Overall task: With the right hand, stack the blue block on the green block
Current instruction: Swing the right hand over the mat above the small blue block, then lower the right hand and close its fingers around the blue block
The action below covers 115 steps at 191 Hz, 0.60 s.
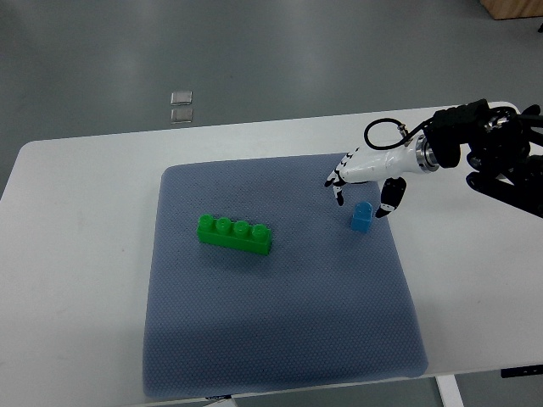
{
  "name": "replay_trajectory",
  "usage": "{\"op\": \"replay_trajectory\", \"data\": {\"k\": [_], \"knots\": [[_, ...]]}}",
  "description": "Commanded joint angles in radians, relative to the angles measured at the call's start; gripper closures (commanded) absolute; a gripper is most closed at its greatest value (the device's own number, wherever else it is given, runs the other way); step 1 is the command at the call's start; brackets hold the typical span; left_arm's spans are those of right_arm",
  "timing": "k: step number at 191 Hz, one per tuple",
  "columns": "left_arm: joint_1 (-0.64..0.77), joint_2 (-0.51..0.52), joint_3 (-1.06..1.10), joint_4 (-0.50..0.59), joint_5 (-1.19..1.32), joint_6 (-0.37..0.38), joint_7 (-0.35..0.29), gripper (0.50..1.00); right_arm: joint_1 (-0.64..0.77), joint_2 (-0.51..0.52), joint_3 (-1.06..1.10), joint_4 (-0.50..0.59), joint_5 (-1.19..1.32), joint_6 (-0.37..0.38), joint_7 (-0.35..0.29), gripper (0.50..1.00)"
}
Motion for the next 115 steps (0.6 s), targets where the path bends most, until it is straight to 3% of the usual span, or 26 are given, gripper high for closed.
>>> {"op": "replay_trajectory", "data": {"k": [1,56,115], "knots": [[0.0,0.0,0.002,0.0,0.0,0.0,0.0,0.5,-0.018,0.002,-0.002,-0.013,-0.008,-0.02,0.0,0.572],[0.0,0.0,0.0,0.0,0.0,0.0,0.0,0.5,-0.049,0.017,-0.002,-0.054,-0.02,-0.08,0.0,0.572],[0.0,0.0,0.002,0.0,0.0,0.0,0.0,0.5,-0.063,0.022,-0.002,-0.065,-0.023,-0.095,0.0,0.574]]}}
